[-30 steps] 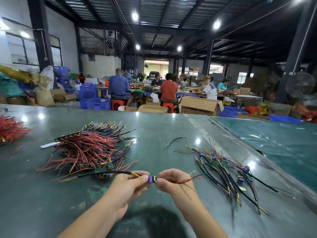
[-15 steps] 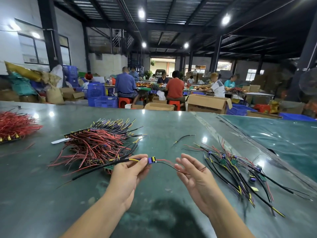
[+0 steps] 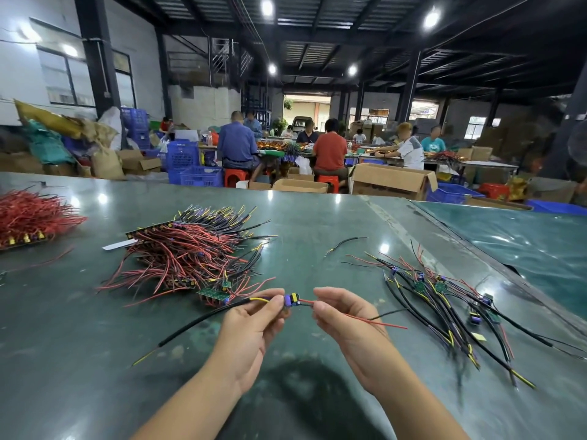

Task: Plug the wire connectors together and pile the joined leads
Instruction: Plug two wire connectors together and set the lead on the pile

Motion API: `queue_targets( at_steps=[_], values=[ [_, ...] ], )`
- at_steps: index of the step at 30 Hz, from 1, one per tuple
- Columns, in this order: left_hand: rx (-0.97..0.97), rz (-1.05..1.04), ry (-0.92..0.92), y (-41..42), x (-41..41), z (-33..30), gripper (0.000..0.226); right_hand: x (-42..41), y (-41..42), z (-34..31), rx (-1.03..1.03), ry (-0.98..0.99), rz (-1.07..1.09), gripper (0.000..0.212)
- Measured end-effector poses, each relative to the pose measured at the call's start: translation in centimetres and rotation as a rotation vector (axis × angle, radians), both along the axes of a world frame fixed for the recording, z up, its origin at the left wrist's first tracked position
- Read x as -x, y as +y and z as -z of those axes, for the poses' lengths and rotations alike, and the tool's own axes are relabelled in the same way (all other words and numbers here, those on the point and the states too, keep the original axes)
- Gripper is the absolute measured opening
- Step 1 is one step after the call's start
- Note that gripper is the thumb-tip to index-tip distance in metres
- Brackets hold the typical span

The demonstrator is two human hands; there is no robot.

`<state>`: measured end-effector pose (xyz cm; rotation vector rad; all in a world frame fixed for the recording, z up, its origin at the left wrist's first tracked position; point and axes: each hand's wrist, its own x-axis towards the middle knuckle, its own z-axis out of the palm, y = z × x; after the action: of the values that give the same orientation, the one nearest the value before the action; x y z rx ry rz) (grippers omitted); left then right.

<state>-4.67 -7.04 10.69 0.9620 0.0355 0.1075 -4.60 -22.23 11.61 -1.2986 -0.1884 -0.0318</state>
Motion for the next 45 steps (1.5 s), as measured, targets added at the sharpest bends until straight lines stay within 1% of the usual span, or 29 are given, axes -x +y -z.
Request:
queue_targets(
  at_steps=[2,5,8,11,13,16,20,22,25,28,31,36,38,39,41,43,45],
  values=[
    [-0.090,-0.003,-0.033,0.0,0.1,0.2,0.017,0.1,0.0,0.2,0.027,0.012,-0.010,0.019],
    [-0.326,-0.027,-0.115,0.0,0.2,0.6,0.025,0.2,-0.1,0.5,0.046,0.053,0.009,0.017],
    [-0.394,-0.022,-0.150,0.1,0.2,0.8,0.029,0.2,-0.2,0.4,0.028,0.076,-0.008,0.015],
    [-0.361,-0.016,-0.155,0.3,0.1,0.8,0.027,0.0,-0.2,0.2,-0.065,0.091,-0.033,0.014],
    [-0.322,-0.002,-0.145,0.3,0.1,0.9,0.026,-0.1,-0.2,0.1,-0.078,0.095,-0.038,0.012],
    [-0.276,-0.004,-0.122,0.4,0.0,1.0,0.024,-0.4,-0.6,0.0,-0.107,0.082,-0.039,0.014],
    [-0.206,-0.055,-0.076,0.8,-0.3,0.9,0.021,-1.5,-2.1,-0.3,-0.336,0.123,0.013,0.014],
    [-0.180,-0.070,-0.055,1.0,-0.4,0.9,0.019,-1.9,-2.8,-0.2,-0.406,0.137,0.048,0.015],
    [-0.176,-0.077,-0.039,1.1,-0.5,1.0,0.018,-2.2,-2.9,0.0,-0.434,0.160,0.085,0.027],
    [-0.178,-0.137,-0.012,1.2,-0.7,1.0,0.019,-2.4,-2.7,0.1,-0.413,0.189,0.136,0.040],
    [-0.116,-0.201,0.017,1.9,-1.1,0.7,0.021,-2.7,-3.2,-0.1,-0.428,0.233,0.238,0.042],
    [0.048,-0.258,0.031,3.1,-1.3,0.3,0.021,-2.8,-5.2,0.1,-0.497,0.299,0.385,0.043],
    [0.123,-0.241,0.007,3.0,-1.1,0.2,0.020,-2.7,-5.2,0.0,-0.445,0.280,0.373,0.043],
    [0.155,-0.223,-0.007,2.8,-1.0,0.1,0.019,-2.6,-5.0,-0.1,-0.380,0.240,0.346,0.042],
    [0.202,-0.174,-0.033,2.4,-0.8,-0.1,0.021,-2.3,-4.2,-0.1,-0.116,0.068,0.310,0.037],
    [0.215,-0.112,-0.057,1.9,-0.5,-0.2,0.027,-1.7,-3.4,0.4,0.172,-0.134,0.247,0.041],
    [0.191,-0.057,-0.080,1.4,-0.1,-0.3,0.023,-1.3,-2.7,1.4,0.334,-0.217,0.067,0.043]
  ],
)
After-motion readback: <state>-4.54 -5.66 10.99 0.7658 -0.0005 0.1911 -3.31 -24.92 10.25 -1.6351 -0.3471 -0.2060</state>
